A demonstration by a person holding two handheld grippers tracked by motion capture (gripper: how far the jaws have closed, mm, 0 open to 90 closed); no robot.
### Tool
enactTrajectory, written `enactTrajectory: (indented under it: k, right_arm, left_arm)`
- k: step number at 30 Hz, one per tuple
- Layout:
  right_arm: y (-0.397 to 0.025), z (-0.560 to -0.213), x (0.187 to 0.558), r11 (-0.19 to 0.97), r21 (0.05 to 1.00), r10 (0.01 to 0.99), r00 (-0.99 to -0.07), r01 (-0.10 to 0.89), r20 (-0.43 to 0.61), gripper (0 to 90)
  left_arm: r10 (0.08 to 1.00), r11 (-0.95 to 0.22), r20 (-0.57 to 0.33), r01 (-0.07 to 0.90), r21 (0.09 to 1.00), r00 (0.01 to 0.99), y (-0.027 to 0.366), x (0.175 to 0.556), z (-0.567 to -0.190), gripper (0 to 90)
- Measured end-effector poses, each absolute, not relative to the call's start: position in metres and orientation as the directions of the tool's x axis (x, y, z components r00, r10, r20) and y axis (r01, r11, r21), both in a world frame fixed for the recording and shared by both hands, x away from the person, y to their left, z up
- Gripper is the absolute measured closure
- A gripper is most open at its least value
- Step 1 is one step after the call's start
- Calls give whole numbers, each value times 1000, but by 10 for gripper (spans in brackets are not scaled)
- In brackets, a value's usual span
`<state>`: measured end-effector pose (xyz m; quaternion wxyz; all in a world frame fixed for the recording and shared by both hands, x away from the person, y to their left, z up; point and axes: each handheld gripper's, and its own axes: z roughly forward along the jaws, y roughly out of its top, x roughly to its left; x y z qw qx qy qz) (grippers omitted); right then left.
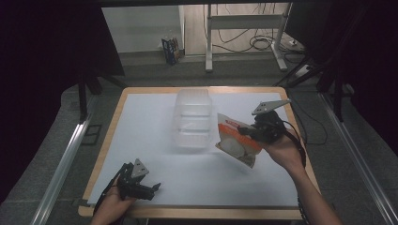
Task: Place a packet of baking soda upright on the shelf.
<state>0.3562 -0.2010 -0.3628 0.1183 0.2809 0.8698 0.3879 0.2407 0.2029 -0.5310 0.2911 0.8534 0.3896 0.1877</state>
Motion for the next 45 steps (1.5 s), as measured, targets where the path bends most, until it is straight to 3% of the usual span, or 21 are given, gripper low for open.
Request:
enactTrajectory:
  k: [45]
  right_arm:
    - [-154,-336,455,484,783,630,-777,391,-1,884]
  left_arm:
    - [784,-522,109,555,648,610,204,239,-530,29]
